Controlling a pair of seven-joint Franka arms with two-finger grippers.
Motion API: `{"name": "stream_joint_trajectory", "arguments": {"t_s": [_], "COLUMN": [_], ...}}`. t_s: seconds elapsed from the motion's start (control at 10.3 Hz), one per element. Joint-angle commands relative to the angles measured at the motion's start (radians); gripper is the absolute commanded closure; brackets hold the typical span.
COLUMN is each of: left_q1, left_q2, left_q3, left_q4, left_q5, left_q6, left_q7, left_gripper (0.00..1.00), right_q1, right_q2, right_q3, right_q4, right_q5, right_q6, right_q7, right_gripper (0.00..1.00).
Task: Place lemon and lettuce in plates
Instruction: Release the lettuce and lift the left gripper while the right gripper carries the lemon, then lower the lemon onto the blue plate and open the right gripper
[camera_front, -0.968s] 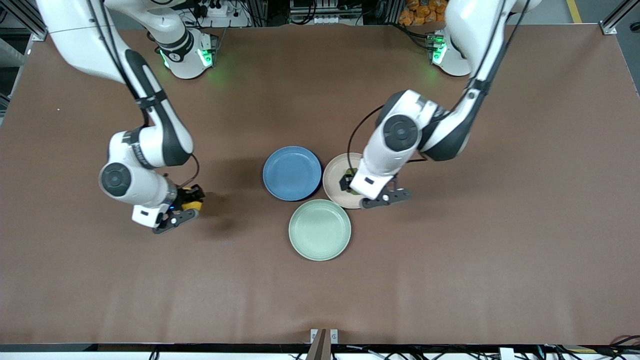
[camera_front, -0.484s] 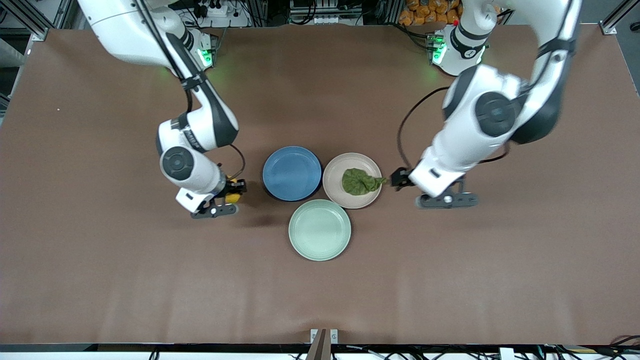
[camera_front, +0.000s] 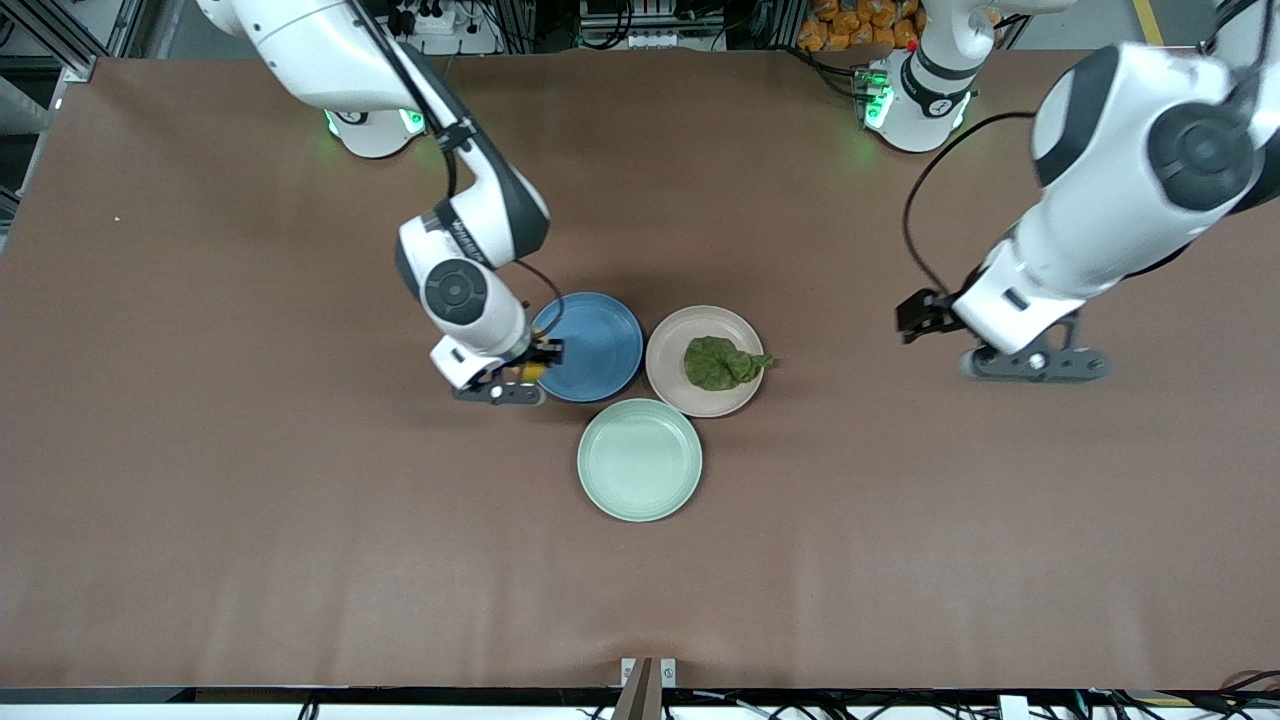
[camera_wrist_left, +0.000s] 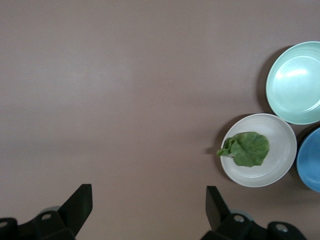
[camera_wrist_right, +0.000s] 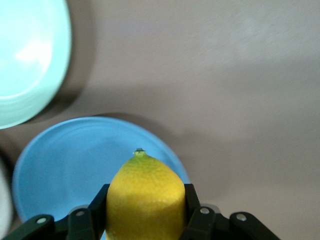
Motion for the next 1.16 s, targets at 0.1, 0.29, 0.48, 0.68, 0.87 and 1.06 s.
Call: {"name": "stream_joint_trajectory", "arguments": {"t_s": [0.1, 0.29, 0.48, 0.68, 0.87, 1.06], "left_q1": [0.087, 0.136, 0.158, 0.196, 0.209, 0.218], "left_q2": [-0.108, -0.160, -0.183, -0.197, -0.200, -0.206], "left_q3": [-0.009, -0.013, -0.010, -0.015, -0.018, -0.021], "left_q4": [-0.027, -0.030, -0.030, -0.030, -0.027, -0.030], "left_q5": [0.022, 0.021, 0.021, 0.021, 0.013, 0.012], "left_q6": [-0.092, -0.118, -0.132, -0.147, -0.144, -0.144], "left_q7": [0.087, 0.099, 0.086, 0.090, 0.095, 0.096], "left_gripper": [0.00, 0.00, 0.00, 0.00, 0.00, 0.00], "right_q1": [0.035, 0.039, 0.005, -0.059, -0.150, -0.228], "right_q2": [0.047, 0.047, 0.046, 0.026, 0.010, 0.009], "right_q3": [-0.009, -0.011, -0.015, -0.015, -0.015, -0.015], "right_q4": [0.042, 0.042, 0.037, 0.031, 0.030, 0.016], "right_q5": [0.045, 0.044, 0.041, 0.025, -0.005, -0.012], "right_q6": [0.052, 0.053, 0.044, -0.011, -0.041, -0.058], "right_q7": [0.173, 0.193, 0.177, 0.070, -0.054, -0.174], "right_gripper": [0.00, 0.00, 0.00, 0.00, 0.00, 0.00]}}
